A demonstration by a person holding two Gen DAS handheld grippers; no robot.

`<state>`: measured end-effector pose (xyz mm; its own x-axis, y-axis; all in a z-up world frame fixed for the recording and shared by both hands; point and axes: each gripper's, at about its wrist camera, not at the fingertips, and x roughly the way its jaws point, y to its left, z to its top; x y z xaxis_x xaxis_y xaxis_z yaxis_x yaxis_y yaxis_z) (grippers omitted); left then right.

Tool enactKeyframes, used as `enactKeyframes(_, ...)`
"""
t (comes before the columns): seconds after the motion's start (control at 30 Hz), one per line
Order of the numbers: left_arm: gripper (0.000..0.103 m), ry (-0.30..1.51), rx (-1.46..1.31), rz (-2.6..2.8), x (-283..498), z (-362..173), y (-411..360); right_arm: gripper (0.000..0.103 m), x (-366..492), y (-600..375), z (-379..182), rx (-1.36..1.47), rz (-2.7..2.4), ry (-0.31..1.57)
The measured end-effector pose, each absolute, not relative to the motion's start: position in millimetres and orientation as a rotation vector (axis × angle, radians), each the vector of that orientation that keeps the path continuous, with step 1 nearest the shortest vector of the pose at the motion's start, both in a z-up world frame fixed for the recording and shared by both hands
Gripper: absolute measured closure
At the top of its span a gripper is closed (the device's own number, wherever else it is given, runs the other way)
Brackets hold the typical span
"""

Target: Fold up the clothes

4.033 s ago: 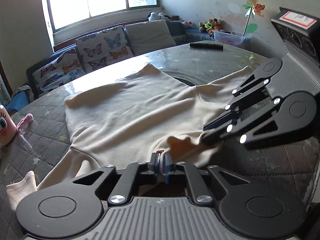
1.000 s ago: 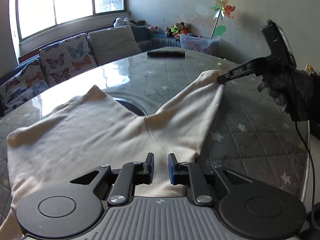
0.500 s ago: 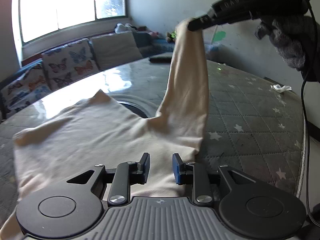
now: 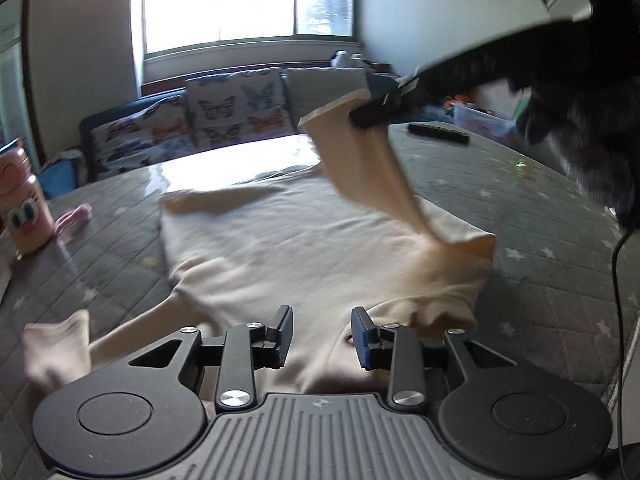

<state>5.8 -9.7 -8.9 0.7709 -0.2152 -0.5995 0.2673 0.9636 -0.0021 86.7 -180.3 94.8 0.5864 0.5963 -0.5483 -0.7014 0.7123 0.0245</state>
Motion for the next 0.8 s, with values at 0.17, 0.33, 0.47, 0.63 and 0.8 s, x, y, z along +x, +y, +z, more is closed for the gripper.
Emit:
enactKeyframes(0.17, 0.067, 0.653, 0.064, -0.239, 5, -14, -3, 0.085, 78, -158, 72, -0.192, 0.833, 0.63)
enactKeyframes(0.33, 0.067, 0.643, 0.052, -0.221, 7, -11, 2, 0.077, 71, -176, 68, -0.221, 0.831, 0.654)
enactKeyframes(0.47, 0.067, 0.64, 0.041, -0.216, 16, -10, 1, 0.075, 81, -206, 52, -0.232, 0.744, 0.721)
enactKeyframes(0.63, 0.069, 0.656, 0.043, -0.233, 32, -15, -6, 0.075, 92, -242, 24, -0.178, 0.654, 0.807)
enactKeyframes(0.8, 0.071, 0.685, 0.058, -0.236, 44, -22, -9, 0.075, 96, -257, 2, -0.159, 0.639, 0.864)
